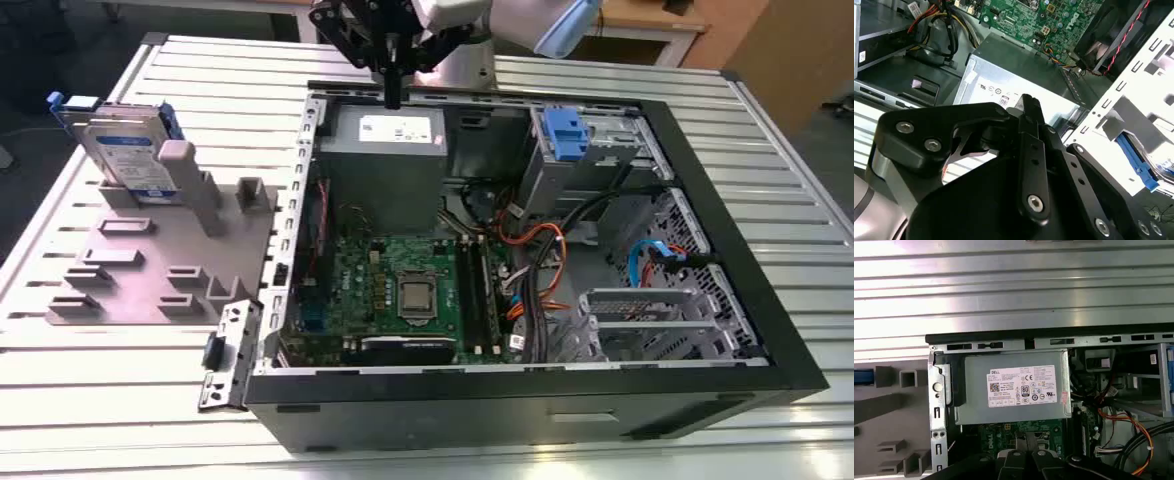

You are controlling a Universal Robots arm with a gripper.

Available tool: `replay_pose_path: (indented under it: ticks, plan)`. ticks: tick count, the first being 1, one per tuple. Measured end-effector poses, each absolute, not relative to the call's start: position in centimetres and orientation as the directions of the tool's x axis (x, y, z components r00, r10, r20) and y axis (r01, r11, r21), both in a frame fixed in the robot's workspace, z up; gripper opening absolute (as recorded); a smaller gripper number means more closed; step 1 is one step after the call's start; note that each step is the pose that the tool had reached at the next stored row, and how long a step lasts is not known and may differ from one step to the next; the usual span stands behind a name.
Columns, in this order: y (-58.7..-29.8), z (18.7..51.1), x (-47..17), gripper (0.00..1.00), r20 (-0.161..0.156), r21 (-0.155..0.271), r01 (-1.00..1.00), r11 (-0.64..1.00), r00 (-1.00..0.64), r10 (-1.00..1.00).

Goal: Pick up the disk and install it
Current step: 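Reach for the disk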

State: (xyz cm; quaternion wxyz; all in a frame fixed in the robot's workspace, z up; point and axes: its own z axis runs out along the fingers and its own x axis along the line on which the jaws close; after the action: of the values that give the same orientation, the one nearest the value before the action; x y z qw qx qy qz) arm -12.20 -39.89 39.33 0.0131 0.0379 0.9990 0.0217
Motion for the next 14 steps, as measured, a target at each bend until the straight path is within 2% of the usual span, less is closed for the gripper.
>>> replay_pose_path:
  ticks: [14]
  plan:
    - [-39.89, 39.33, -12.73, 0.11, -0.024, 0.044, 0.075, 0.996, -0.997, 0.076]
